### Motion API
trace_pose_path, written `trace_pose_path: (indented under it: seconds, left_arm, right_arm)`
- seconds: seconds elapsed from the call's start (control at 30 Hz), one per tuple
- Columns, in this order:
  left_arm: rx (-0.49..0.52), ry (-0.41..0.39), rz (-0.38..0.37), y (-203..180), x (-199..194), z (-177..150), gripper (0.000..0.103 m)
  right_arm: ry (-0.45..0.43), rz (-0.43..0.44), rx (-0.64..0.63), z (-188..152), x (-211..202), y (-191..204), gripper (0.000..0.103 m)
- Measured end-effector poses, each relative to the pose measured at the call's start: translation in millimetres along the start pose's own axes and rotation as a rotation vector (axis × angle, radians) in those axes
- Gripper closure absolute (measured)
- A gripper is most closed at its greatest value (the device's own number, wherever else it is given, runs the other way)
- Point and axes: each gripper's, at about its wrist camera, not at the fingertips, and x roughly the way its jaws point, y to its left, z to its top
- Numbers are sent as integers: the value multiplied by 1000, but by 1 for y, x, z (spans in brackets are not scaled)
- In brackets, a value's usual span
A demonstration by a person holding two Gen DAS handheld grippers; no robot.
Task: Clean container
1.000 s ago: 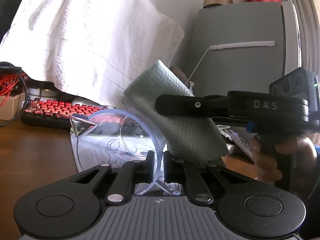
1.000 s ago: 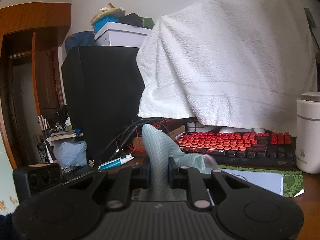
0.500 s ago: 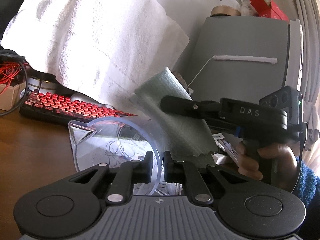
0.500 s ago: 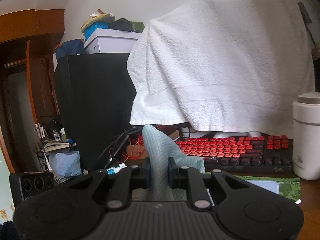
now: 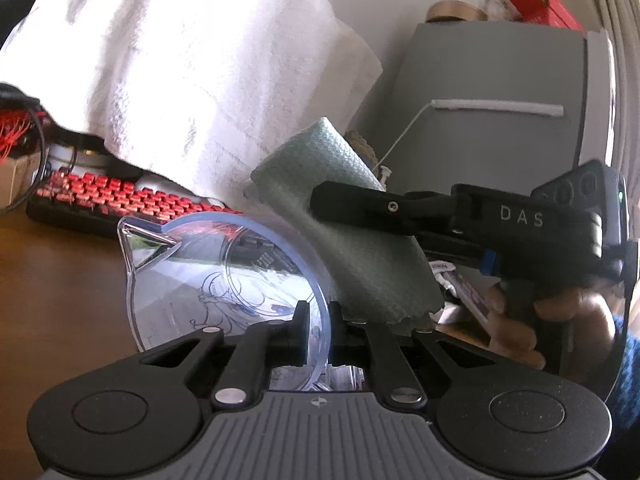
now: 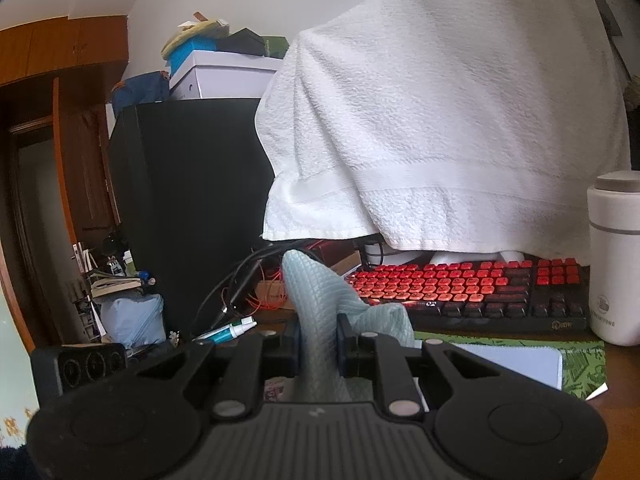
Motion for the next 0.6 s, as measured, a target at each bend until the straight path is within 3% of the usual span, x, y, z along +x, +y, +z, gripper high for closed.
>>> trace_pose_path:
  seconds: [0.2, 0.4, 0.5, 0.6]
  left_arm:
    - [27, 13, -66, -4, 2, -3, 96]
    - [35, 13, -106, -3, 4, -4, 96]
    - [20, 5, -117, 0, 5, -5, 95]
    - [-8, -1, -125, 4, 5, -8, 94]
  right_arm:
    - [-5, -9, -103, -4, -11, 15, 87]
    - [-2, 59, -189, -8, -12, 34, 87]
    - [-6, 35, -239, -11, -9, 41, 87]
    - [-11, -3, -197, -9, -10, 32, 87]
